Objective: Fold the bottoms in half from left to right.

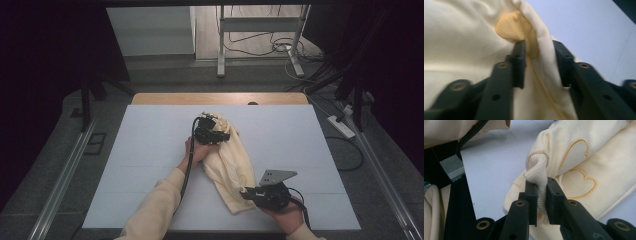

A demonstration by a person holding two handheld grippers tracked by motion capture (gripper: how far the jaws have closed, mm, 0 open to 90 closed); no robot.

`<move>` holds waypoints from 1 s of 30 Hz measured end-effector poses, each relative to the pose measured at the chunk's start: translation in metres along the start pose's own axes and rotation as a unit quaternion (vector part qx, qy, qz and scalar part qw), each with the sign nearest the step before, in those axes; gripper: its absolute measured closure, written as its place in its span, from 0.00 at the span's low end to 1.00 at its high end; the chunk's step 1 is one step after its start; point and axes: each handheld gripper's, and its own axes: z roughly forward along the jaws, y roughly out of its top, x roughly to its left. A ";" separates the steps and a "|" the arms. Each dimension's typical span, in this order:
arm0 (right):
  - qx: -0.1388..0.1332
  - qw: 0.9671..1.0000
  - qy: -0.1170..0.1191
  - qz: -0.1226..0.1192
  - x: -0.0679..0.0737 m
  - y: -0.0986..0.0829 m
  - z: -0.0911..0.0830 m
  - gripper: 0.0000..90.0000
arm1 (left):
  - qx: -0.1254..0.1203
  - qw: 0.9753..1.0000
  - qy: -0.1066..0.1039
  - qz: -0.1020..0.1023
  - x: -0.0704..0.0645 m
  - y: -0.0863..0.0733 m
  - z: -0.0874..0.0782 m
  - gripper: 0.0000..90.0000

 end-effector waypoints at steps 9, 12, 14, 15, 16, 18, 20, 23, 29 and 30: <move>-0.013 0.999 -0.029 -0.001 0.000 0.009 -0.010 0.56 | -0.034 0.999 0.007 0.034 -0.008 -0.002 -0.026 0.44; -0.010 1.000 -0.028 0.011 -0.004 0.011 -0.013 0.54 | -0.038 0.998 0.007 0.042 -0.009 -0.006 -0.036 0.44; -0.003 1.000 -0.028 0.014 -0.007 0.012 -0.013 0.52 | -0.037 0.998 0.009 0.045 -0.008 -0.009 -0.041 0.44; 0.000 0.999 -0.029 0.014 -0.007 0.013 -0.013 0.52 | -0.036 0.998 0.010 0.047 -0.008 -0.011 -0.044 0.44; 0.000 0.999 -0.029 0.014 -0.008 0.014 -0.013 0.51 | -0.033 0.998 0.008 0.046 -0.007 -0.013 -0.046 0.43; -0.001 0.999 -0.031 0.014 -0.009 0.016 -0.014 0.50 | -0.032 0.998 0.011 0.048 -0.005 -0.016 -0.050 0.42; -0.001 0.999 -0.033 0.015 -0.011 0.019 -0.015 0.50 | -0.031 0.998 0.013 0.048 -0.004 -0.019 -0.054 0.41; -0.002 0.999 -0.042 0.014 -0.015 0.024 -0.017 0.49 | -0.031 0.998 0.018 0.054 -0.005 -0.025 -0.061 0.39; -0.001 0.998 -0.050 0.023 -0.023 0.028 -0.016 0.48 | -0.033 0.997 0.018 0.062 -0.006 -0.036 -0.076 0.39; -0.002 0.998 -0.051 0.024 -0.024 0.029 -0.015 0.48 | -0.032 0.997 0.019 0.061 -0.006 -0.038 -0.079 0.39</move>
